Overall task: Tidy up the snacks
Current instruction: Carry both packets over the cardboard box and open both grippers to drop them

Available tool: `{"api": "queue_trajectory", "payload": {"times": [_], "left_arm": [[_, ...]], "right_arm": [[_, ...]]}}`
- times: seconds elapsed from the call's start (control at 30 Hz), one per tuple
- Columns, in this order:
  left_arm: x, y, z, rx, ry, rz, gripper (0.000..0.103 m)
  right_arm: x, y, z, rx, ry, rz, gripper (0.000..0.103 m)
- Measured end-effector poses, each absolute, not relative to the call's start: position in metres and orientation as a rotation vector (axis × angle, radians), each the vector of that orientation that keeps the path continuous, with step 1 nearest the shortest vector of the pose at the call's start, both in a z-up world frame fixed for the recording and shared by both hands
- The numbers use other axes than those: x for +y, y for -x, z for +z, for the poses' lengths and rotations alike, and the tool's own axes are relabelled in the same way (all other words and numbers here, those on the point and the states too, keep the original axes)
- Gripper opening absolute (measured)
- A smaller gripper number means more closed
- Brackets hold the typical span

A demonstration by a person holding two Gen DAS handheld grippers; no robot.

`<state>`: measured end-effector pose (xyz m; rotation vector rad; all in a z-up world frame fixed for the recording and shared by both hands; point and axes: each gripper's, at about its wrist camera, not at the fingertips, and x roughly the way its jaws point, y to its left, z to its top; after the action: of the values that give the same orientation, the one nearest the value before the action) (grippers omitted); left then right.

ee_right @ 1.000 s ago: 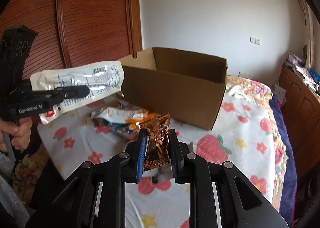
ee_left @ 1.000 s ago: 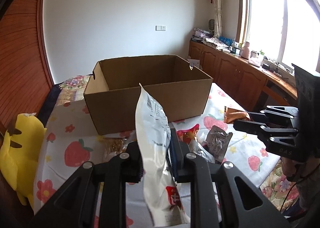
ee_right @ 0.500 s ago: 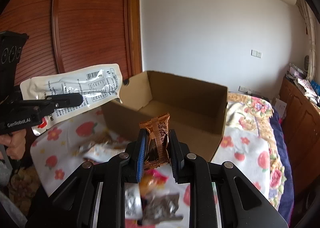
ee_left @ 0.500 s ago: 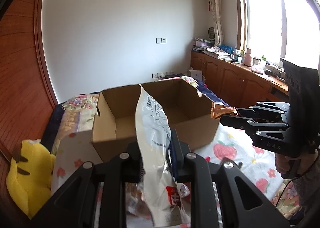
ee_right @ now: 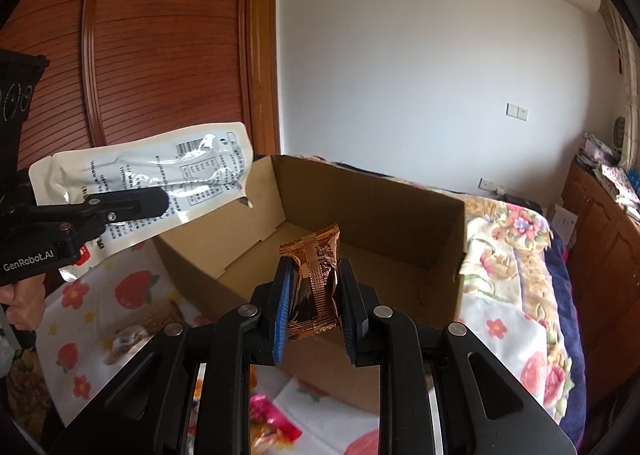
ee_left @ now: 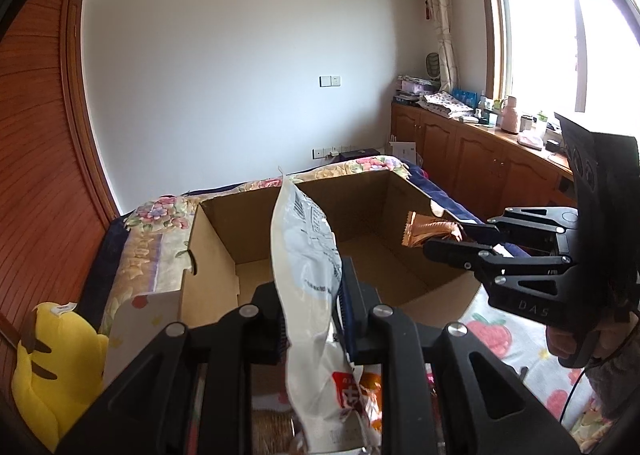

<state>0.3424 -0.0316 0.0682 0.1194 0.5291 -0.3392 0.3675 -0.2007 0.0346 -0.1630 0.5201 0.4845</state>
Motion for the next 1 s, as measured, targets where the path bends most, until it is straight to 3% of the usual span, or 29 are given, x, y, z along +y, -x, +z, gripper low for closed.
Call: {"api": "queue_trajectory", "payload": {"times": [0.6, 0.87, 1.0], "left_arm": [[-0.039, -0.391, 0.022, 0.617, -0.099, -0.328, 0.021], [-0.036, -0.386, 0.034, 0.585, -0.081, -0.299, 0.036], [-0.032, -0.381, 0.042, 0.564, -0.09, -0.297, 0.038]], "right_arm": [[-0.185, -0.411, 0.002, 0.6, 0.177, 0.483, 0.023], [-0.187, -0.409, 0.0, 0.615, 0.16, 0.481, 0.032], [-0.188, -0.405, 0.0, 0.614, 0.156, 0.474, 0.033]]}}
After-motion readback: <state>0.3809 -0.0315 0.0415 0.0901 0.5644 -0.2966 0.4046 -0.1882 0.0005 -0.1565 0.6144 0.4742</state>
